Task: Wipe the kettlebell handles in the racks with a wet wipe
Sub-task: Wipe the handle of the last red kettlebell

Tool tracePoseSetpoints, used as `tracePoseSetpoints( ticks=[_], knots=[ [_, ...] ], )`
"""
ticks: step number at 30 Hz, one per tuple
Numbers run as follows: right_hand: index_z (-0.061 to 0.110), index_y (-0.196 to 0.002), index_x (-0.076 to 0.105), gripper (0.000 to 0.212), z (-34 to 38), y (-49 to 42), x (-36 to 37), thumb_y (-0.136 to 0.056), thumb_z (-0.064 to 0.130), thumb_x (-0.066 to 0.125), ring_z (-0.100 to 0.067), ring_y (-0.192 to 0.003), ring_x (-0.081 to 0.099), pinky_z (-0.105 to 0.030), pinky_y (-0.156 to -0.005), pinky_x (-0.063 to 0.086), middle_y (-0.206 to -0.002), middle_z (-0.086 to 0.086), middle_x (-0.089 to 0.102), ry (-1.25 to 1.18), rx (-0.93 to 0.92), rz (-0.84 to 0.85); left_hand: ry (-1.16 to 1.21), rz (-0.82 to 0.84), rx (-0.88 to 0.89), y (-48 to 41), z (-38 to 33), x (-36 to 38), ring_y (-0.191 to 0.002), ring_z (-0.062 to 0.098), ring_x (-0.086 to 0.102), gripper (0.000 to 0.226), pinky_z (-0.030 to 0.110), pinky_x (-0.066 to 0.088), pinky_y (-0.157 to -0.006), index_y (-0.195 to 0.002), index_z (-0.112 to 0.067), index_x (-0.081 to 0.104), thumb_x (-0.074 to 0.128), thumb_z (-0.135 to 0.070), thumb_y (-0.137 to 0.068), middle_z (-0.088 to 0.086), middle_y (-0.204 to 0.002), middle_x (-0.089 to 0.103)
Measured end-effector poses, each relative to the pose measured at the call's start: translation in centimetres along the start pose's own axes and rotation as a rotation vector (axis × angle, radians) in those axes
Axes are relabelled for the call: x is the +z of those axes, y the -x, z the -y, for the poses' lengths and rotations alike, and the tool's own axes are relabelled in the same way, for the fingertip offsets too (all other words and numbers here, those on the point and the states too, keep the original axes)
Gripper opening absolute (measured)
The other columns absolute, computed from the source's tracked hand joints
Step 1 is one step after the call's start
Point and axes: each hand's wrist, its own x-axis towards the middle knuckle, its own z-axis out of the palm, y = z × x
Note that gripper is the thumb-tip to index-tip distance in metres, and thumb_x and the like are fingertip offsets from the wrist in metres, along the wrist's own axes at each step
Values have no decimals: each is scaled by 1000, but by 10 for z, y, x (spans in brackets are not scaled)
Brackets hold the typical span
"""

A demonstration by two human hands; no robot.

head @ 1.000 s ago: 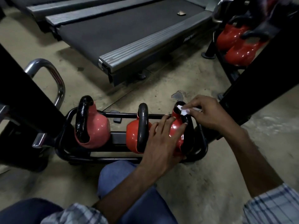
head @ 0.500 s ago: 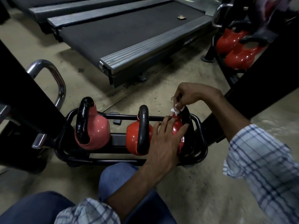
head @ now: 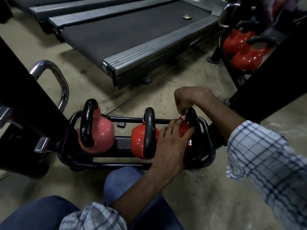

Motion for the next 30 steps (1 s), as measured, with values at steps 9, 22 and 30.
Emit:
tracePoseSetpoints(
  ticks=[9,22,30],
  knots=[
    [9,-92,79,28,-40,-21,23,-74,32,82,-24,-86,72,-41,-85,61,-93,-6,76,-496,85,-11,14,21,-10,1,0,-2,-150,30,21,90,48,22,-120,-152,-35,30,77,-55,-77,12,-160,28],
    [9,-77,67,14,-41,68,92,-88,7,75,-4,-51,61,-13,-49,48,-64,-4,64,-1485,141,-603,69,5,-45,-4,4,0,-145,23,30,108,42,30,-115,-150,-31,31,85,-58,-61,2,-155,32],
    [18,-80,76,13,-3,151,129,-75,9,85,-7,-68,60,-14,-63,44,-78,7,64,-774,-141,-788,135,47,-46,-16,13,0,-143,20,31,124,37,25,-115,-156,-29,22,87,-59,-54,3,-157,28]
  ],
)
